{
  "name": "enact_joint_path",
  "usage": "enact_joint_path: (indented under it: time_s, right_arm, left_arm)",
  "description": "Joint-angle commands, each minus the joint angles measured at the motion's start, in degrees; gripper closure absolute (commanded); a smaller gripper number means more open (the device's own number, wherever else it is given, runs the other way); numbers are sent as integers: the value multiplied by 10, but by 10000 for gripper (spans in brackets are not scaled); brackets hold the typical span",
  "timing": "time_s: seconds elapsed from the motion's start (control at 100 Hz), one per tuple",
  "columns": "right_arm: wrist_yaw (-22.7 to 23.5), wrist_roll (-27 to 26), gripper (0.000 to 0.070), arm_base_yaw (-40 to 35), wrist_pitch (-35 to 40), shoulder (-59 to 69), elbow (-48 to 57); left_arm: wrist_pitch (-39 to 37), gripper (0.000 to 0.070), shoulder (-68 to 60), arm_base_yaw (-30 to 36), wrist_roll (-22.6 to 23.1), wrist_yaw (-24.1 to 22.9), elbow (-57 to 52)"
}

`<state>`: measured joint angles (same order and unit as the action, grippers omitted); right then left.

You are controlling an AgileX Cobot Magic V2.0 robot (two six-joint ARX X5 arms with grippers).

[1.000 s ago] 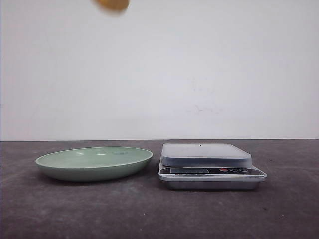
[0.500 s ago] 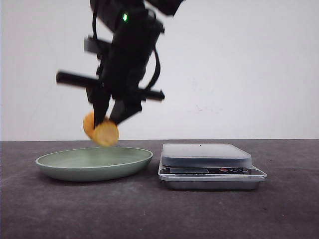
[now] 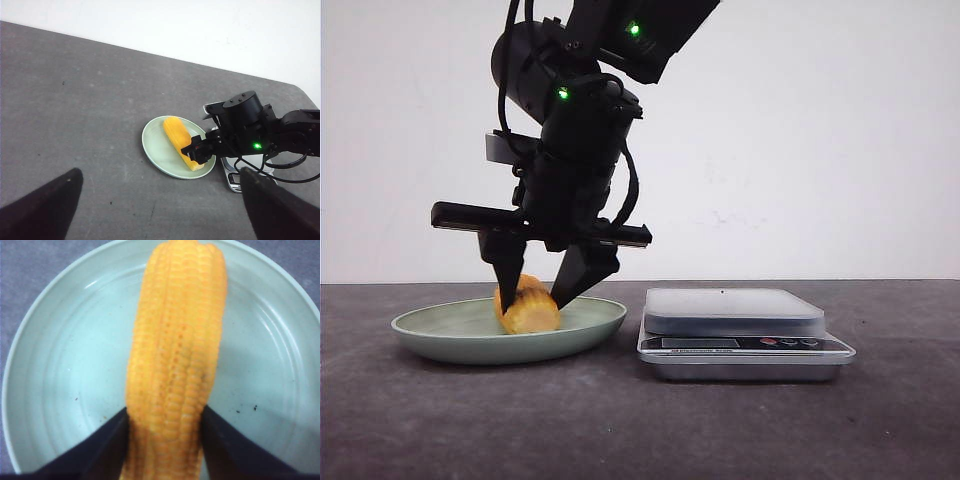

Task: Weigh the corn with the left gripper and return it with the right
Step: 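Carry the corn with the right gripper back over the green plate, then open the right gripper to release the corn onto the plate, withdraw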

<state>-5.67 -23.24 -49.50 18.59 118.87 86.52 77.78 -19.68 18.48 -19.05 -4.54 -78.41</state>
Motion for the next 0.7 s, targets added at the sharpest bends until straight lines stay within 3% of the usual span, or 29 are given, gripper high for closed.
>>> enact_joint_path:
  time_s: [0.0, 0.38, 0.48, 0.69]
  right_arm:
    - [0, -8, 359, -9, -5, 12, 9]
    - [1, 68, 334, -1, 36, -124, 10]
    - [0, 96, 271, 7, 75, -188, 10]
    - [-19, 158, 271, 23, 193, -335, 10]
  left_arm:
    - [-6, 111, 1, 1, 4, -2, -8]
    - [-6, 110, 1, 1, 3, -2, -8]
    - [-7, 110, 1, 1, 3, -2, -8]
    - [-9, 110, 1, 1, 2, -2, -8]
